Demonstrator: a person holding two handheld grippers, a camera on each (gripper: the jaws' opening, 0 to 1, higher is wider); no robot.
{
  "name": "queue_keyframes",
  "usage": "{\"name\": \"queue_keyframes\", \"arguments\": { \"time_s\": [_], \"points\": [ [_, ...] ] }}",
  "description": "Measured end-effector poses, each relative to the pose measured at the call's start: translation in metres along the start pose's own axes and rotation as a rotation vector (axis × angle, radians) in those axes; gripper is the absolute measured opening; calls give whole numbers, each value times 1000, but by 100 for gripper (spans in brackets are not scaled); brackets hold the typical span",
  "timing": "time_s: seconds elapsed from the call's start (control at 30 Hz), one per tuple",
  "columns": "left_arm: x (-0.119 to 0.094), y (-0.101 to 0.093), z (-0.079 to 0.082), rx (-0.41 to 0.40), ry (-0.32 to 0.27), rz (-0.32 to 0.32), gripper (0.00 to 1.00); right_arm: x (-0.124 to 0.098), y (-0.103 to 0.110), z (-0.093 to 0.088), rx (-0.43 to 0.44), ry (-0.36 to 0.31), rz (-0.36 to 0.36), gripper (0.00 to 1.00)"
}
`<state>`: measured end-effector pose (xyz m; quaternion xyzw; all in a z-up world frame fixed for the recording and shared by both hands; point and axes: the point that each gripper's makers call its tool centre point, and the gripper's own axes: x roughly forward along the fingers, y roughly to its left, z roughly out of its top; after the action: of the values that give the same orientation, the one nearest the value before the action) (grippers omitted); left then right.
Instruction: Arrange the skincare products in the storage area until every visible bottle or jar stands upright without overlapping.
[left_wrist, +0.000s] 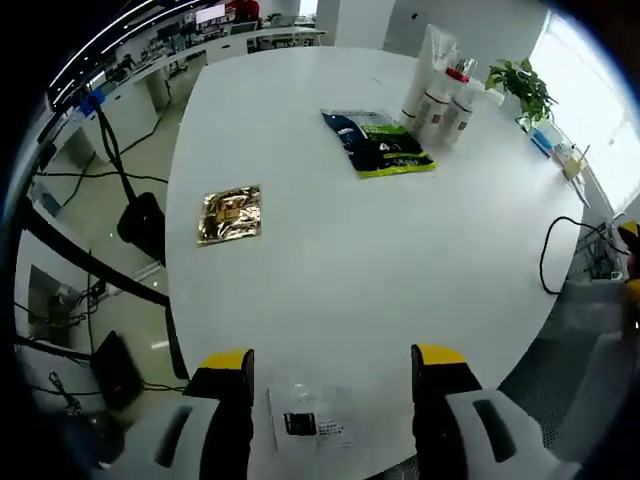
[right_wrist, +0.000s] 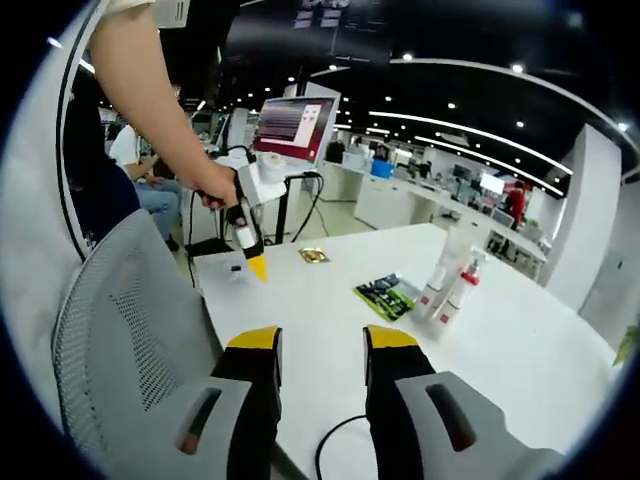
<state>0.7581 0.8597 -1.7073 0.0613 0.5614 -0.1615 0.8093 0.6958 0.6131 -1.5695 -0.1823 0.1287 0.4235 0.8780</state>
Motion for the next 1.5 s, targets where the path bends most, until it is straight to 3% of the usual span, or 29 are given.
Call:
{"name": "queue_keyframes", "arguments": {
  "time_s": [0.3, 0.47, 0.6, 0.87, 1.0, 1.23, 1.4, 1.5],
  "points": [
    [3, 15, -36, -38, 44, 32, 68, 1, 2, -2, -11, 11, 14, 28],
    [2, 15, -44, -45, 55, 29, 55, 1, 7, -2, -15, 12, 38, 28],
    [7, 15, -50, -2, 80, 47, 54, 1, 10, -2, -21, 14, 50, 28],
    [8, 16, -46, -8, 74, 62, 52, 1, 12, -4, -28, 25, 55, 27],
    [8, 15, -46, 4, 70, 53, 41, -1, 10, -1, -33, 12, 45, 25],
    [8, 13, -45, -34, 52, 63, 41, 1, 11, -2, -23, 12, 52, 26],
    [7, 5, -41, -62, 22, 25, 41, 0, 9, 1, 11, -3, 57, 27],
    [2, -8, -31, -75, -23, -11, 41, 0, 7, 3, 46, -14, 63, 27]
  ]
}}
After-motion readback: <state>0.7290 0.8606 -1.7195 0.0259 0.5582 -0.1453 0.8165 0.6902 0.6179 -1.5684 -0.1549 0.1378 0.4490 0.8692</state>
